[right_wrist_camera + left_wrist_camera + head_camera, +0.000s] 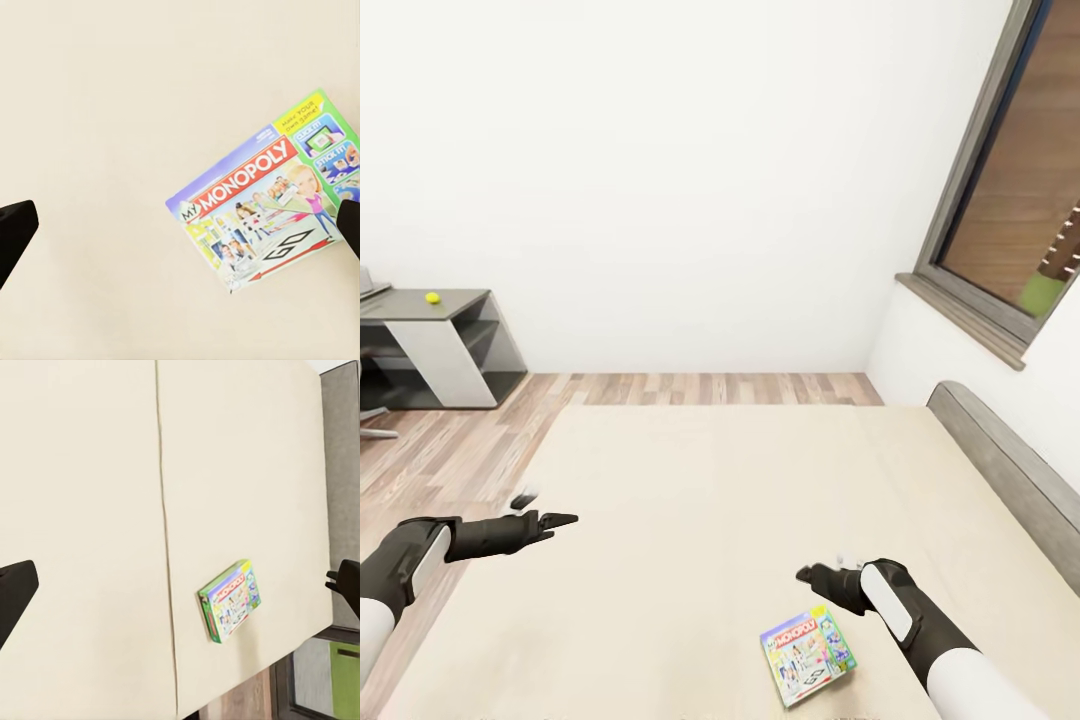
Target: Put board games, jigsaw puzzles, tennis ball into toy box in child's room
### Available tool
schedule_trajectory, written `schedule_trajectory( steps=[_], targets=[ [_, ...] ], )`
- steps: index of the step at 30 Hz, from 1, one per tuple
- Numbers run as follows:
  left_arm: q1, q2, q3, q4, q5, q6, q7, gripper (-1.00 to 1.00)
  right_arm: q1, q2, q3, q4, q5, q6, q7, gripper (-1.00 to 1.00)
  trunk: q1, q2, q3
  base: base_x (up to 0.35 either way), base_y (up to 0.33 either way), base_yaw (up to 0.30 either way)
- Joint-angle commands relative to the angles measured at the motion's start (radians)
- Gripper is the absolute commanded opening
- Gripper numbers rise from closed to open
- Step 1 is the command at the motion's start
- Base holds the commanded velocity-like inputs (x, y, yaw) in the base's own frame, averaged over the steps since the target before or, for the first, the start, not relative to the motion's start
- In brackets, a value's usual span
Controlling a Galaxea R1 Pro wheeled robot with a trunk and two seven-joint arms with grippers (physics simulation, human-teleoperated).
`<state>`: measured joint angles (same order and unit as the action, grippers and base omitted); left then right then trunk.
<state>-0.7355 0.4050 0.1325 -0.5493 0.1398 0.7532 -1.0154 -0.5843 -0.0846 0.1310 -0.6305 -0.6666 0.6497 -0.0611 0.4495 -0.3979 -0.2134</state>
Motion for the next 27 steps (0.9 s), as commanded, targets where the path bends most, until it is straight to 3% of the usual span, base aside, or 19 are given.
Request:
schedule_trajectory(
  steps=[1,19,27],
  targets=[
    [-0.001,0.0,0.001,0.0,0.003,0.006,-0.001,1.0,-0.001,-0.001,0.006,-0.002,-0.008,0.002,-0.006,1.0,0.001,-0.002,-0.004,0.0,0.0,0.0],
    [0.0,0.001,0.002,0.0,0.003,0.006,-0.002,1.0,0.0,-0.001,0.006,-0.002,-0.008,0.002,-0.006,1.0,0.001,-0.002,-0.033,0.0,0.0,0.0],
    [0.002,0.009,0.004,0.0,0.009,0.002,-0.041,1.0,0.0,-0.001,0.006,-0.002,-0.007,0.002,-0.006,1.0,0.001,-0.002,-0.046,0.0,0.0,0.0]
  ],
)
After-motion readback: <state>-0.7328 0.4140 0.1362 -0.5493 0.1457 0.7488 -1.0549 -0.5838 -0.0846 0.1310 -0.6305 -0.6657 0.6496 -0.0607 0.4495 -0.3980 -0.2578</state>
